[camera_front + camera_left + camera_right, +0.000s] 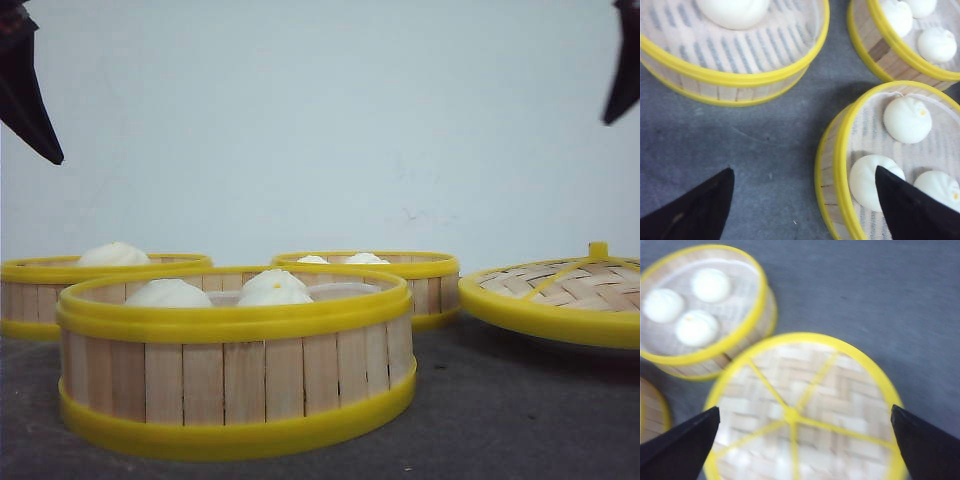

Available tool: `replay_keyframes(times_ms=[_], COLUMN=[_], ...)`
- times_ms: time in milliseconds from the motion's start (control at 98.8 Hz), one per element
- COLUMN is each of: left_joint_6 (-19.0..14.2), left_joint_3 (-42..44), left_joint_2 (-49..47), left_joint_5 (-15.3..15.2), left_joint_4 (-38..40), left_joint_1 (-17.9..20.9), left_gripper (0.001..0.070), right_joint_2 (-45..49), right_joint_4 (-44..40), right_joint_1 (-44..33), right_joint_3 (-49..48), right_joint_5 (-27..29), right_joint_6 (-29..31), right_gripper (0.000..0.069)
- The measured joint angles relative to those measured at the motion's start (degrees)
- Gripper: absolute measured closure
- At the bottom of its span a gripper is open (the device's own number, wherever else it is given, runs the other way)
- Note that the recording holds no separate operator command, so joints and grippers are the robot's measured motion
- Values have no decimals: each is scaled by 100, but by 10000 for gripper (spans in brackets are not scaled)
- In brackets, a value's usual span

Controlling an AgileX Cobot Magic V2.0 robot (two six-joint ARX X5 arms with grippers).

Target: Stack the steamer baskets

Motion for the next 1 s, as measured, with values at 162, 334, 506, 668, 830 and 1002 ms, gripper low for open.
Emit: replay_keyframes(times_ms=[162, 334, 506, 668, 830, 1002], left_joint_6=[48, 92, 107, 127, 146, 146], left_joint_3=[0, 0, 0, 0, 0, 0], left_joint_2=[-2, -2, -2, -2, -2, -2], left_joint_5=[-15, -33, -111, -157, -162, -162], left_joint_4=[0, 68, 170, 168, 170, 170], left_joint_1=[0, 0, 0, 2, 4, 4], left_gripper=[160, 160, 160, 160, 160, 160], right_joint_2=[1440, 2660, 3753, 4618, 5386, 6026], right_joint_4=[120, 125, 116, 37, -251, -356], right_joint_1=[612, 857, 966, 1038, 1126, 1202], right_joint_3=[988, 1843, 2669, 3484, 4214, 4658], right_joint_5=[-42, -42, -22, 247, 271, 378], right_joint_6=[155, 170, 166, 105, -50, -144], right_gripper=[8, 8, 8, 8, 9, 9])
